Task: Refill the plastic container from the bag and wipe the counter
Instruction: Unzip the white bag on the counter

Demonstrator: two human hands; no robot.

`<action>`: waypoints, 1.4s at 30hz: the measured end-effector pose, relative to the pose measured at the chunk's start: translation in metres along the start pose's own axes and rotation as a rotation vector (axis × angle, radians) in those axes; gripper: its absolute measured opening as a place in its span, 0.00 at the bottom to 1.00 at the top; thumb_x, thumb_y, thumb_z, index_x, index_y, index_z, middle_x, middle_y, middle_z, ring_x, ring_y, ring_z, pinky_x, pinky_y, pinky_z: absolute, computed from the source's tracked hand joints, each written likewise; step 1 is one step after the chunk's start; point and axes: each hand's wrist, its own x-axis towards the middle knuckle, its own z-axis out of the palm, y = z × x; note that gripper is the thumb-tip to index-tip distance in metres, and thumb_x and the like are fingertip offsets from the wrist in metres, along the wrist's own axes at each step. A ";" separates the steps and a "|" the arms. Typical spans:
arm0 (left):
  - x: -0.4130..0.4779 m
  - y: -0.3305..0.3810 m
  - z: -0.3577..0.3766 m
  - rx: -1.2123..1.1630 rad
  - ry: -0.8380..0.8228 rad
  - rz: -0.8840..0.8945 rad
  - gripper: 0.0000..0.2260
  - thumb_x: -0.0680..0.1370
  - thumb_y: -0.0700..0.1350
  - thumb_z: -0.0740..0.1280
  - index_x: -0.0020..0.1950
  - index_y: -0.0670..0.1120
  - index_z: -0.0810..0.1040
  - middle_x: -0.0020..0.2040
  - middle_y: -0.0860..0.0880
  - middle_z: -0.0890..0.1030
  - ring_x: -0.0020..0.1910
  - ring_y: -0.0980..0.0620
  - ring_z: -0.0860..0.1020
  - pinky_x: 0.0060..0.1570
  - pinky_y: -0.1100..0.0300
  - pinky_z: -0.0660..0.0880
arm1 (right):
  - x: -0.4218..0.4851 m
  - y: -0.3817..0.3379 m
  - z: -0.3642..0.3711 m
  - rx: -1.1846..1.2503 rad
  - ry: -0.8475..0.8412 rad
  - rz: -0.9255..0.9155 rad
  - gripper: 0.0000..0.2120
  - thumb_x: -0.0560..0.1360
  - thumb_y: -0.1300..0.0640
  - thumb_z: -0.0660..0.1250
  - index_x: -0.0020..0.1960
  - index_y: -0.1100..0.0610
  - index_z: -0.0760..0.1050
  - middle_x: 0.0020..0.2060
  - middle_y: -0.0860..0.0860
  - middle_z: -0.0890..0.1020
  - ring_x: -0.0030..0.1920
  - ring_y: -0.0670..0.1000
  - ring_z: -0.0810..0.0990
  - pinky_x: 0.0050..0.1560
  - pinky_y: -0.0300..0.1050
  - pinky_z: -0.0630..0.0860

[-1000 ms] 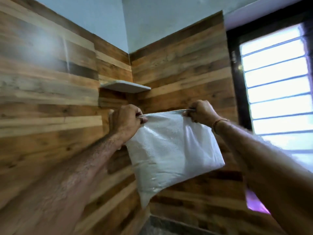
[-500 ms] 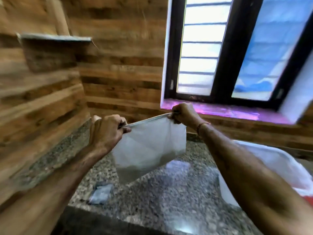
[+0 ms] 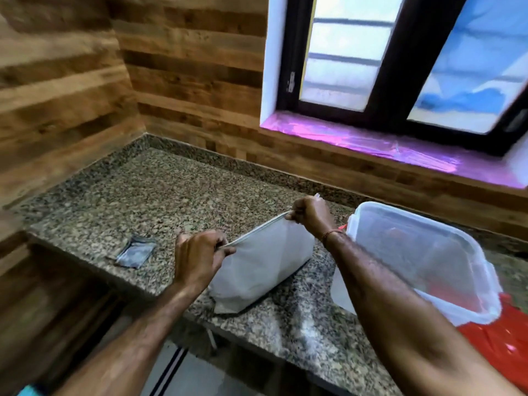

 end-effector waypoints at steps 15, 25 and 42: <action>-0.015 -0.002 -0.038 -0.127 -0.343 -0.190 0.17 0.70 0.59 0.77 0.33 0.49 0.76 0.30 0.55 0.78 0.32 0.54 0.76 0.33 0.61 0.66 | -0.024 -0.014 0.036 0.226 -0.058 -0.425 0.05 0.72 0.58 0.78 0.47 0.56 0.84 0.37 0.44 0.82 0.35 0.43 0.79 0.37 0.44 0.81; 0.013 -0.011 -0.095 -0.668 -0.444 -0.185 0.06 0.80 0.43 0.70 0.51 0.40 0.81 0.39 0.43 0.86 0.37 0.50 0.83 0.40 0.57 0.79 | -0.107 -0.099 0.083 0.387 -0.219 -0.483 0.12 0.69 0.43 0.78 0.47 0.49 0.84 0.44 0.43 0.86 0.43 0.41 0.82 0.43 0.43 0.82; -0.045 -0.027 -0.015 -0.260 -0.114 0.025 0.08 0.73 0.60 0.74 0.44 0.58 0.82 0.34 0.61 0.79 0.33 0.63 0.77 0.30 0.64 0.67 | -0.116 -0.101 0.100 0.900 -0.174 -0.042 0.12 0.73 0.58 0.77 0.42 0.62 0.75 0.46 0.61 0.76 0.42 0.49 0.80 0.40 0.39 0.79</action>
